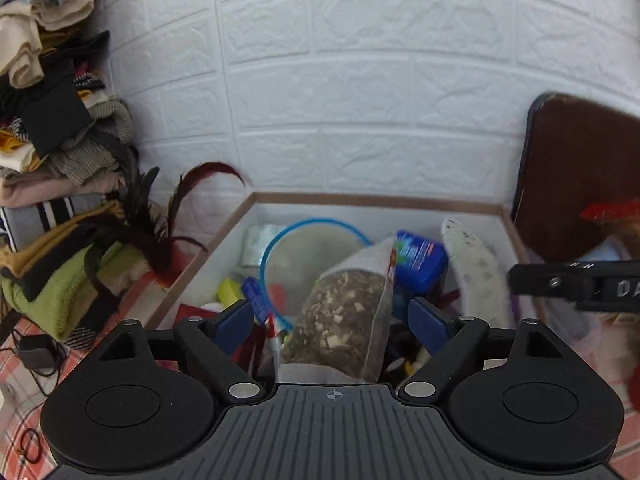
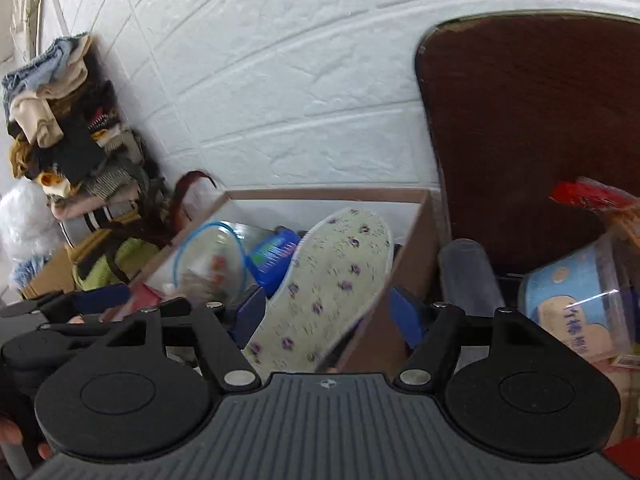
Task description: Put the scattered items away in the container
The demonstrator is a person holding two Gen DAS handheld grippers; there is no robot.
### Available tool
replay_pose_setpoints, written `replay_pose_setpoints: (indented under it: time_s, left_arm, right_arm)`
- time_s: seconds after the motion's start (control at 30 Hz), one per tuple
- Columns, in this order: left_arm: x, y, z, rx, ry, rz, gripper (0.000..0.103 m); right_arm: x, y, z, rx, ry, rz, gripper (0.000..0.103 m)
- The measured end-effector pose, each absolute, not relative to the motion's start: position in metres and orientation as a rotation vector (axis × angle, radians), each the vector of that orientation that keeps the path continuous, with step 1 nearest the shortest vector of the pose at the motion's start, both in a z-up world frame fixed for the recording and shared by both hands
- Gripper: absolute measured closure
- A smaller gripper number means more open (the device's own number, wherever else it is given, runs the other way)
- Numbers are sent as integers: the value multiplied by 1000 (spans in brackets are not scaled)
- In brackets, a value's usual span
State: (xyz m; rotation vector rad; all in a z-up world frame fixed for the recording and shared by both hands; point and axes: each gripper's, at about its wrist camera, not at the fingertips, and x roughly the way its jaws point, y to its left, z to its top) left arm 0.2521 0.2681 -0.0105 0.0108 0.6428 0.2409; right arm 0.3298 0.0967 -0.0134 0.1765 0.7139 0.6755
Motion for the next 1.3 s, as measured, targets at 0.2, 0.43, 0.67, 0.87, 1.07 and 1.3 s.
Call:
replay_pose_setpoints:
  time_s: [0.2, 0.43, 0.67, 0.87, 1.07, 1.3]
  left_arm:
    - [251, 268, -16, 21, 661, 260, 8]
    - [228, 249, 8, 103, 615, 291, 0]
    - [189, 243, 54, 147, 520, 355, 0]
    - [162, 246, 66, 85, 510, 375, 0]
    - [146, 241, 47, 72, 552, 391, 0]
    - [130, 233, 36, 63, 569, 369, 0]
  right_arm:
    - [325, 84, -26, 183, 732, 681, 29]
    - [296, 80, 4, 153, 686, 739, 18]
    - [253, 75, 53, 41, 558, 810, 0]
    - [221, 80, 61, -143, 567, 835, 0]
    - [194, 91, 50, -343, 586, 807, 0]
    - [179, 94, 46, -359, 610, 812, 0]
